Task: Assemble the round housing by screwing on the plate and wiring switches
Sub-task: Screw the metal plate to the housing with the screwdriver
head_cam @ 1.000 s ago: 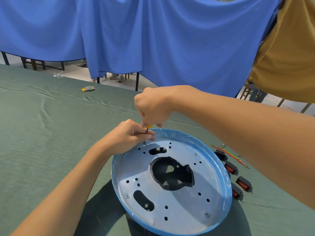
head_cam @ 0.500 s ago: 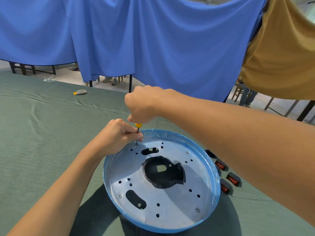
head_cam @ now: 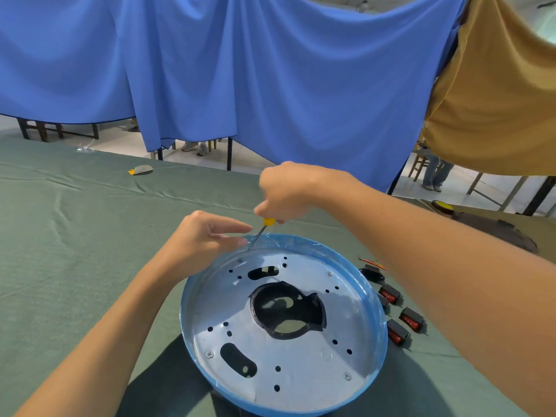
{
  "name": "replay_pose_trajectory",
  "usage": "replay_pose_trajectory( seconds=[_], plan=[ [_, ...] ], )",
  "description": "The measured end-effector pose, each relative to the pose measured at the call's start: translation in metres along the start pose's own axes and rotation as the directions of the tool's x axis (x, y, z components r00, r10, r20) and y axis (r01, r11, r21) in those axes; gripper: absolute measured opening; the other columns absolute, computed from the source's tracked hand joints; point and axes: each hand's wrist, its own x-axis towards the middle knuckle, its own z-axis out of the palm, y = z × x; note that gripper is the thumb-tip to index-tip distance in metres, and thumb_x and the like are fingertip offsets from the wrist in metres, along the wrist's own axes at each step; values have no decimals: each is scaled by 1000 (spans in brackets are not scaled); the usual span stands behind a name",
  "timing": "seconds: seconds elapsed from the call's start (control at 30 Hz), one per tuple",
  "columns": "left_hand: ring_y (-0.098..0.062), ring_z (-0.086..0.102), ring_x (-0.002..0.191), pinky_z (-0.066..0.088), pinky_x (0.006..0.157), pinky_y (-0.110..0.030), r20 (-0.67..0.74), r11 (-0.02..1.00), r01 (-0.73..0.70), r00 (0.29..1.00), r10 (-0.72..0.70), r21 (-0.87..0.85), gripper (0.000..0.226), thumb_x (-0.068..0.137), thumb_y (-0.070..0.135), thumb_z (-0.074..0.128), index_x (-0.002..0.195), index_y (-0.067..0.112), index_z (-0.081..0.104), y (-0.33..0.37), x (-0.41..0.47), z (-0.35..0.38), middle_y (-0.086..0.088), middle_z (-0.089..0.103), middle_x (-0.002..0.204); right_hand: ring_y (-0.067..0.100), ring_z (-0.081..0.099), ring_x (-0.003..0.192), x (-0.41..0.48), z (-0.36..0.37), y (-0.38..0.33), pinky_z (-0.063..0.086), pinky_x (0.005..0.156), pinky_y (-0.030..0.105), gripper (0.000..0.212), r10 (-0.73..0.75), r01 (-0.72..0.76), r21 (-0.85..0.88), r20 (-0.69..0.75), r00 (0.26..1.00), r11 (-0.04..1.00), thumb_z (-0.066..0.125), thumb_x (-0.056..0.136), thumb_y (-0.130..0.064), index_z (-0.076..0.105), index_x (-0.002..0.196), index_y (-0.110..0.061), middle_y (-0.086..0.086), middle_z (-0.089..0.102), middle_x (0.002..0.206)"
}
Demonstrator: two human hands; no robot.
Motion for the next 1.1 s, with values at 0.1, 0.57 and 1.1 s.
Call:
replay_pose_trajectory(
  seconds=[0.1,0.57,1.1],
  plan=[
    [-7,70,94,55,88,-32,12,976,207,978,-209,72,24,84,29,78,106,20,75,-4,2,-3,9,75,98,20,46,59,-28,6,37,34,51,28,42,149,-103,285,-146,978,953,50,95,-42,62,77,-6,2,53,64],
    [-22,69,66,54,61,-27,180,855,475,841,-510,206,14,97,24,63,92,16,74,22,8,1,-4,74,74,27,52,93,-128,183,135,44,83,40,25,717,-554,540,-140,683,634,47,99,-36,54,88,-15,6,59,97],
    [-27,63,43,51,41,-30,92,765,623,782,-617,-166,18,94,16,66,85,0,67,60,19,-1,-15,68,59,27,35,112,-147,204,143,26,96,36,21,778,-448,718,-208,593,533,55,94,-38,65,90,-19,9,51,104]
  ],
)
